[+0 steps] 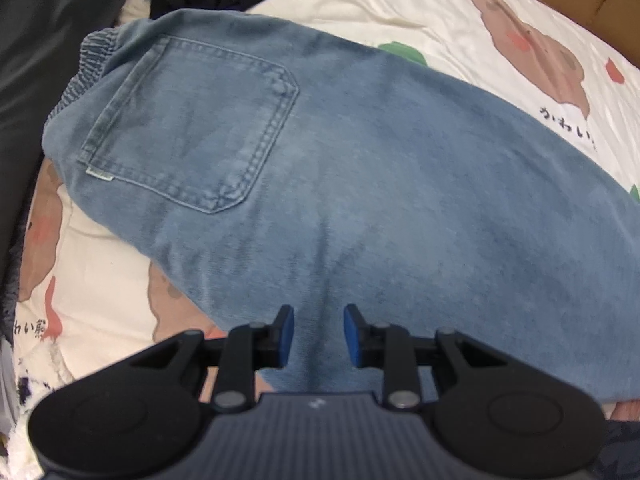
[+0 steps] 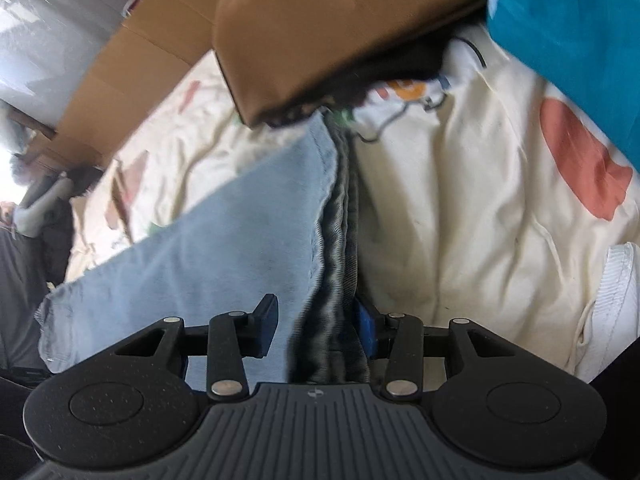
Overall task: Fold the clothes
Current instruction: 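Close the right gripper on the jeans leg hem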
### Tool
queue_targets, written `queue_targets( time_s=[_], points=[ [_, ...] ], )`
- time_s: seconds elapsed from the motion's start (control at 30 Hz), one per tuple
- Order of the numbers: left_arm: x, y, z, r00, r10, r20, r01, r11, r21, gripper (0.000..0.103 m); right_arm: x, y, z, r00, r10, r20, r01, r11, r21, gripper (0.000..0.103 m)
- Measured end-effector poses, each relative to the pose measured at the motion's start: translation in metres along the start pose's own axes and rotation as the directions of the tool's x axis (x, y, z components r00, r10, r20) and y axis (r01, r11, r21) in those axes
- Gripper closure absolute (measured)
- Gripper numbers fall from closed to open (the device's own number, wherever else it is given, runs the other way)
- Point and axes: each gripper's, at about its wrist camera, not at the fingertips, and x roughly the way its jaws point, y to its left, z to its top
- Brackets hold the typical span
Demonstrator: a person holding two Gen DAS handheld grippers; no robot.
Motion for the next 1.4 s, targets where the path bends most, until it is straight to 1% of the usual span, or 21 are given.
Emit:
queue_targets(
  time_s=[0.07,0.17,0.3,0.43,0.63,0.8,0.87,0.97,1.03,1.07,1.1,1.17,1.3,1.4],
  points=[
    [0.0,-0.004,-0.001,1.0,0.001,0.0,-0.001,1.0,0.016,0.074,0.002,0.003,0.002,1.0,0.02,0.004,-0.02,1.0,0.01,0.059],
    [0.0,-0.008,-0.003,1.0,0.001,-0.002,-0.001,1.0,0.03,0.074,0.012,0.002,0.005,1.0,0.007,-0.007,-0.007,1.0,0.007,0.059],
    [0.001,-0.007,-0.005,1.0,0.002,-0.007,-0.002,0.999,0.037,0.074,0.023,-0.004,0.004,1.0,0.014,-0.024,-0.014,1.0,0.017,0.059],
    [0.002,-0.004,-0.008,1.0,0.006,-0.012,-0.005,0.999,0.039,0.074,0.036,-0.017,0.009,0.999,-0.004,-0.033,0.005,0.999,0.041,0.059],
    [0.004,0.002,-0.011,1.0,-0.007,-0.009,0.007,1.0,0.022,0.074,0.052,-0.034,0.025,0.999,0.028,-0.029,-0.025,0.996,0.083,0.058],
    [0.006,0.005,-0.012,1.0,-0.019,-0.001,0.019,1.0,0.006,0.073,0.067,-0.041,0.041,0.991,0.104,-0.081,-0.096,0.99,0.099,0.058],
    [0.007,0.006,-0.013,1.0,-0.027,0.004,0.027,1.0,0.0,0.074,0.073,-0.045,0.045,0.981,0.154,-0.118,-0.142,0.984,0.11,0.058],
    [0.008,0.009,-0.014,0.999,-0.037,0.008,0.037,0.999,-0.009,0.074,0.08,-0.051,0.051,0.966,0.211,-0.149,-0.192,0.973,0.132,0.058],
    [0.009,0.011,-0.015,0.999,-0.042,0.008,0.042,0.999,-0.014,0.074,0.083,-0.053,0.056,0.957,0.234,-0.17,-0.212,0.967,0.139,0.062],
    [0.009,0.012,-0.016,0.999,-0.043,0.008,0.043,0.999,-0.017,0.074,0.084,-0.052,0.058,0.955,0.23,-0.188,-0.21,0.97,0.123,0.073],
    [0.009,0.013,-0.017,0.999,-0.045,0.01,0.046,0.999,-0.023,0.074,0.084,-0.049,0.06,0.952,0.224,-0.209,-0.206,0.973,0.103,0.089],
    [0.007,0.016,-0.019,0.999,-0.049,0.014,0.049,0.998,-0.032,0.074,0.084,-0.044,0.063,0.945,0.211,-0.249,-0.201,0.977,0.064,0.091],
    [0.002,0.025,-0.021,0.998,-0.051,0.026,0.052,0.997,-0.052,0.074,0.078,-0.039,0.064,0.927,0.244,-0.285,-0.24,0.97,0.047,0.09],
    [-0.001,0.031,-0.021,0.999,-0.046,0.028,0.047,0.997,-0.062,0.074,0.084,-0.044,0.062,0.926,0.23,-0.299,-0.222,0.973,0.062,0.088]
  ],
)
